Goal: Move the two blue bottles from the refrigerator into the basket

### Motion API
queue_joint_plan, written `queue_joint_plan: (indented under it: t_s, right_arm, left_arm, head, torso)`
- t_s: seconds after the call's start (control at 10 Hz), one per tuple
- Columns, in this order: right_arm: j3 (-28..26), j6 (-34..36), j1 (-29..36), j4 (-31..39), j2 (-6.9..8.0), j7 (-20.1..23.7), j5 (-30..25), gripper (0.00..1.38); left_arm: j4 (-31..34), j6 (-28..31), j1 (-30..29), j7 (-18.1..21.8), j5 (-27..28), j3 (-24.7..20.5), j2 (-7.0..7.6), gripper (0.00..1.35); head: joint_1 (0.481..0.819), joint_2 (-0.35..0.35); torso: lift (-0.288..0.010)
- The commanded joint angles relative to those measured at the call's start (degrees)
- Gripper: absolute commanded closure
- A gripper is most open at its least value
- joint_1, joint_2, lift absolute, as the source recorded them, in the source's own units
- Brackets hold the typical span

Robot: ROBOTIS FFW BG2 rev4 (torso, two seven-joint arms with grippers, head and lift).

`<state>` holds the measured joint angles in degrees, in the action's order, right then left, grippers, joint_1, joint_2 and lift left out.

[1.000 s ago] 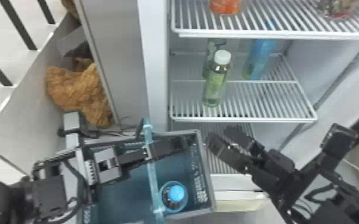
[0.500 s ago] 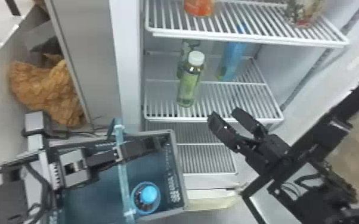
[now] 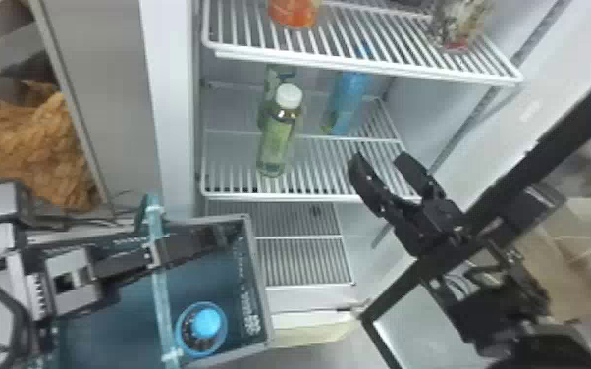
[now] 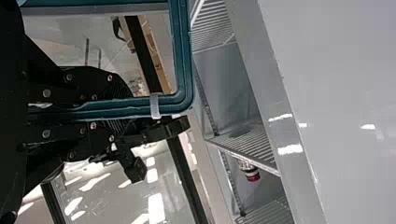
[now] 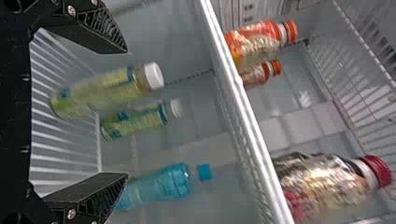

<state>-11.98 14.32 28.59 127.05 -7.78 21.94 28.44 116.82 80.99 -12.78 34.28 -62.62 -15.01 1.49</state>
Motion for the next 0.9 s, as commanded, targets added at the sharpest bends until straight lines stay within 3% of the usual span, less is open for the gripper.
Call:
queue_joint_plan:
  t_s: [0.0,0.4,0.8]
  right_arm:
    - [0.21,-1.81,-2.58,-2.67,0.13,-1.03,-1.82,0.12]
    - [1.46,-4.48,-10.73,-12.09,0.31,-4.28,-6.39,0.12]
    - [4.55,-5.46,-18.47,-21.65,0.31,-7.0,-7.19,0.11]
  left_arm:
    - [-0.03,0.0,-0.01,0.0,-0.1,0.05,0.0,1.19]
    - [-0.03,0.0,0.13,0.0,-0.1,0.16,0.0,1.19]
    - [-0.17,-0.14,0.27,-0.09,-0.22,0.27,-0.09,1.19]
  head:
    - [0.695,-0.279]
    - [0.695,-0.302]
    - [0.695,-0.3]
  torso:
    - [-0.216]
    - [-0.216]
    - [-0.216]
